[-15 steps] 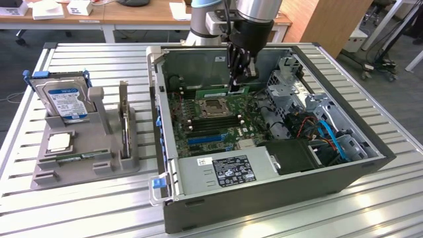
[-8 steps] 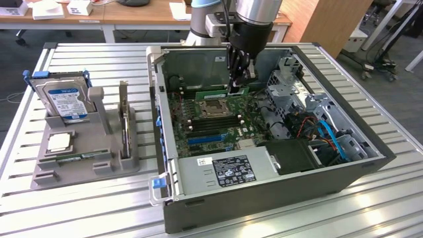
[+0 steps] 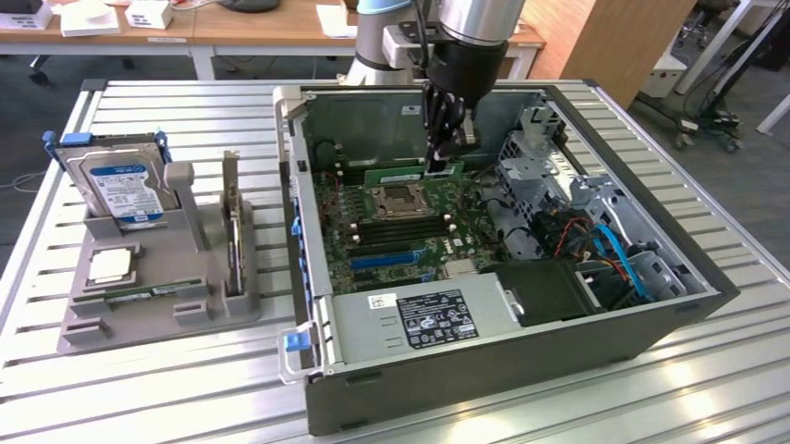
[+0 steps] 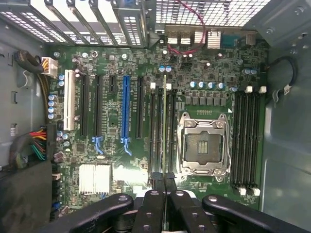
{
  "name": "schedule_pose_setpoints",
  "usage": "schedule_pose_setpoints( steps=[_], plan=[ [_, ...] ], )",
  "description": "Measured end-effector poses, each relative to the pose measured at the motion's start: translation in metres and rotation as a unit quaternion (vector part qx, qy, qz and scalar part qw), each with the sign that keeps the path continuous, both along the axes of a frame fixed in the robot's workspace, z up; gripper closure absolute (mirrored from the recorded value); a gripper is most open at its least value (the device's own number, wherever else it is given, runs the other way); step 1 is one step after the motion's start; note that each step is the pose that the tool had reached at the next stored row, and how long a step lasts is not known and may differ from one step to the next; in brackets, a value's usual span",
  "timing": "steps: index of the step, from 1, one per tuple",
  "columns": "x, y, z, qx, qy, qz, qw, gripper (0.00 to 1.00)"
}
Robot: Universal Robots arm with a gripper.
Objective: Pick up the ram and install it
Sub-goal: 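Insert the ram into the slot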
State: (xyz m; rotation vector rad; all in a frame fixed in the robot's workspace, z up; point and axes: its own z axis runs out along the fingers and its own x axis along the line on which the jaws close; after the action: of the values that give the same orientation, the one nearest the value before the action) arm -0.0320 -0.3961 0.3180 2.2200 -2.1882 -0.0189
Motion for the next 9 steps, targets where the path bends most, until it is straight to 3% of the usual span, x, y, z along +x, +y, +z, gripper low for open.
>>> schedule_pose_setpoints(
  steps=[9],
  plan=[
    [0.0, 0.0005, -0.0011, -0.0001, 0.0, -0.009, 1.0, 0.89]
  ],
)
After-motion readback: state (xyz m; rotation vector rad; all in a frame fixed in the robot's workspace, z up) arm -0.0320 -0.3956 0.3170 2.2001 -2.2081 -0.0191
